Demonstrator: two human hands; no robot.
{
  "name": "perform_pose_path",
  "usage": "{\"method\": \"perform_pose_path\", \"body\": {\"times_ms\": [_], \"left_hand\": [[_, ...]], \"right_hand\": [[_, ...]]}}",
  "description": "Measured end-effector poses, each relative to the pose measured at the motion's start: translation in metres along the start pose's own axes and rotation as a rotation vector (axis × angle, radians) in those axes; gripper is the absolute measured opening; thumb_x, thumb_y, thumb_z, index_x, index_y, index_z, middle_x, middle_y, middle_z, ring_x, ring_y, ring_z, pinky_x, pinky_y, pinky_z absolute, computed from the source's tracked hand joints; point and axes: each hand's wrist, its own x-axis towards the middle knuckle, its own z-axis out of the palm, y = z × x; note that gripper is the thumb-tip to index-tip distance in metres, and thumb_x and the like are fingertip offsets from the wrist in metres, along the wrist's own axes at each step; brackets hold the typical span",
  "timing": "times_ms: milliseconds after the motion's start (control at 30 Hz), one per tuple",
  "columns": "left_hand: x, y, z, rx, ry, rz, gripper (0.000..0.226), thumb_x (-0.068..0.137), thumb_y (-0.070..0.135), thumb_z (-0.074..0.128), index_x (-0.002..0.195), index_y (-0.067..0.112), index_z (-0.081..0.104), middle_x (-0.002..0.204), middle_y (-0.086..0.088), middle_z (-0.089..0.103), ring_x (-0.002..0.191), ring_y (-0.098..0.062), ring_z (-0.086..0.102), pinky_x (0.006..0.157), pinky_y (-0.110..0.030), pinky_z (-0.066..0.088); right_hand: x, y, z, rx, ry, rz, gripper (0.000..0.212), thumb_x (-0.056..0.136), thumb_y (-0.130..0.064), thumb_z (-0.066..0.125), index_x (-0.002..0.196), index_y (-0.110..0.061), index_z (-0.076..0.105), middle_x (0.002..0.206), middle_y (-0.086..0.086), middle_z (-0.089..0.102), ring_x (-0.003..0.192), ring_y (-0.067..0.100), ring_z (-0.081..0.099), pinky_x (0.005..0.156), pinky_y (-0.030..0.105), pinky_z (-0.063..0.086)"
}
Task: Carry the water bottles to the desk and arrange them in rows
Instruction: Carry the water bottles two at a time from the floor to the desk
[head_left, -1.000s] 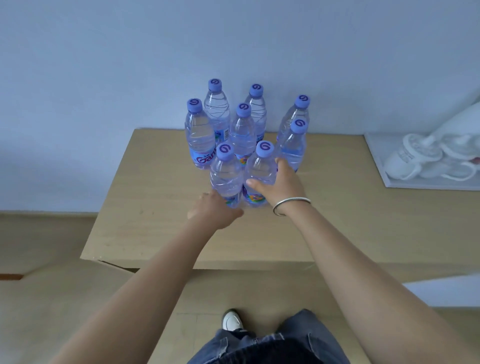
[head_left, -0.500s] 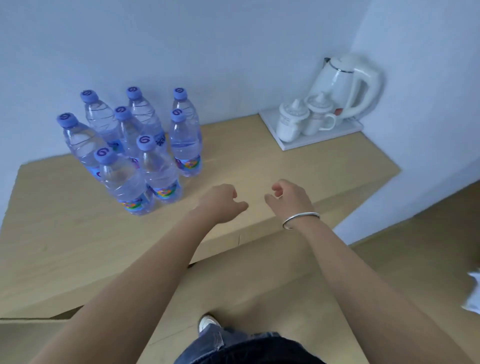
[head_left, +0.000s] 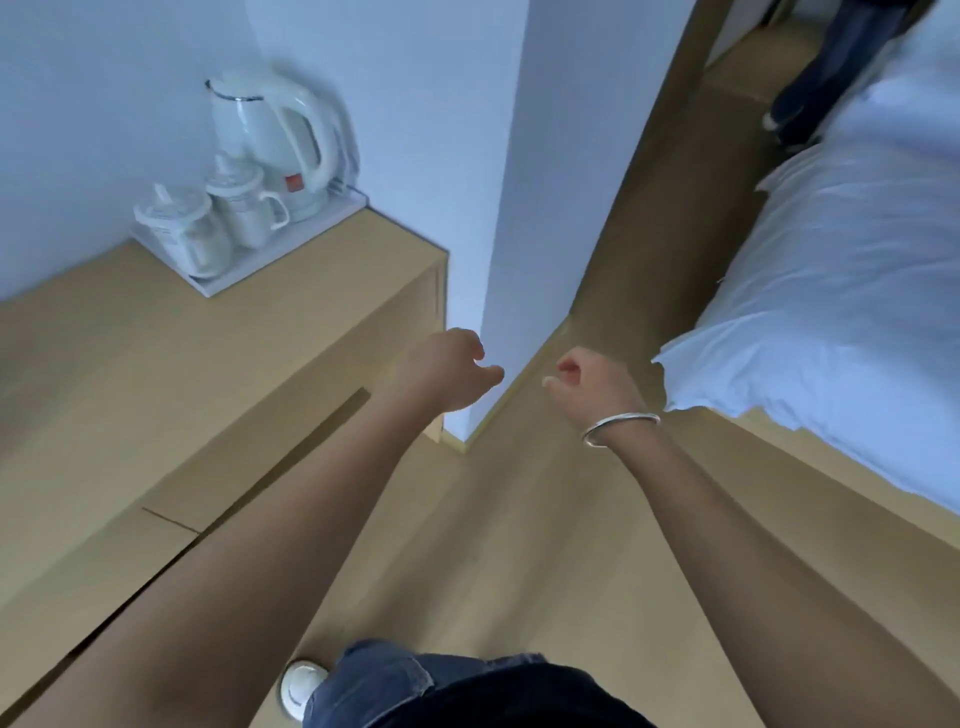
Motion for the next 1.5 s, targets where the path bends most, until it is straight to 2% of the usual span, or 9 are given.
{"method": "perform_pose_path", "body": {"times_ms": [100,200,300,500,633,733,900,1300,1500], "left_hand": [[0.023,0.047,0.024,0.045,-0.038,0.069,0.041,0.082,0.043,0.055,0.116,0.02,0.057,0.111,0.005,0.059,0.102,-0.018,0.054,0.083,-0.031,0.045],[0.046,0.085,0.043,0.088,-0.076,0.122,0.028,0.079,0.043,0.054,0.101,0.025,0.057,0.097,0.008,0.055,0.085,-0.016,0.051,0.063,-0.025,0.039],[0.074,0.114,0.055,0.094,-0.089,0.161,0.028,0.078,0.043,0.056,0.099,0.025,0.056,0.095,0.01,0.055,0.083,-0.014,0.05,0.056,-0.021,0.03],[0.153,0.159,0.063,0.139,-0.135,0.255,0.031,0.08,0.044,0.055,0.104,0.024,0.056,0.098,0.009,0.055,0.087,-0.013,0.05,0.07,-0.027,0.034],[0.222,0.19,0.06,0.125,-0.141,0.327,0.032,0.081,0.045,0.056,0.102,0.021,0.057,0.096,0.007,0.057,0.085,-0.013,0.053,0.071,-0.027,0.036],[0.275,0.212,0.056,0.134,-0.172,0.363,0.033,0.084,0.045,0.055,0.103,0.018,0.057,0.094,0.005,0.057,0.084,-0.013,0.052,0.072,-0.027,0.036],[0.354,0.239,0.05,0.192,-0.204,0.401,0.033,0.084,0.044,0.055,0.104,0.017,0.057,0.093,0.005,0.056,0.084,-0.015,0.053,0.073,-0.028,0.038],[0.483,0.289,0.08,0.225,-0.288,0.36,0.023,0.084,0.04,0.056,0.091,0.019,0.054,0.1,0.0,0.062,0.084,-0.017,0.054,0.073,-0.029,0.042],[0.57,0.353,0.102,0.245,-0.282,0.335,0.025,0.084,0.04,0.056,0.093,0.016,0.056,0.093,-0.001,0.061,0.082,-0.016,0.057,0.071,-0.029,0.043]], "right_hand": [[-0.001,0.043,-0.035,-0.007,0.057,0.076,0.022,0.082,-0.03,0.055,0.099,-0.016,0.059,0.089,0.001,0.06,0.087,0.023,0.058,0.077,0.035,0.047],[0.005,0.076,-0.064,0.014,0.106,0.136,0.024,0.083,-0.029,0.057,0.102,-0.015,0.059,0.087,0.0,0.058,0.088,0.022,0.058,0.081,0.036,0.049],[0.022,0.1,-0.081,0.034,0.152,0.186,0.022,0.083,-0.03,0.057,0.1,-0.016,0.058,0.089,-0.001,0.058,0.089,0.021,0.056,0.08,0.035,0.048],[0.084,0.129,-0.102,0.071,0.167,0.247,0.026,0.085,-0.032,0.058,0.104,-0.014,0.058,0.099,0.001,0.06,0.092,0.02,0.056,0.076,0.029,0.043],[0.146,0.141,-0.125,0.073,0.209,0.291,0.026,0.086,-0.029,0.058,0.105,-0.012,0.058,0.101,0.004,0.061,0.089,0.021,0.056,0.077,0.029,0.044],[0.195,0.146,-0.143,0.085,0.199,0.335,0.027,0.085,-0.029,0.058,0.105,-0.012,0.057,0.104,0.004,0.06,0.087,0.023,0.057,0.082,0.034,0.049],[0.269,0.157,-0.159,0.111,0.227,0.38,0.026,0.085,-0.028,0.056,0.105,-0.012,0.057,0.105,0.005,0.061,0.098,0.023,0.056,0.087,0.034,0.045],[0.394,0.217,-0.176,0.156,0.163,0.424,0.021,0.085,-0.027,0.058,0.097,-0.009,0.058,0.098,0.006,0.062,0.093,0.024,0.056,0.081,0.032,0.044],[0.484,0.277,-0.214,0.124,0.134,0.381,0.027,0.085,-0.03,0.057,0.102,-0.01,0.058,0.099,0.005,0.062,0.095,0.024,0.057,0.084,0.034,0.045]]}}
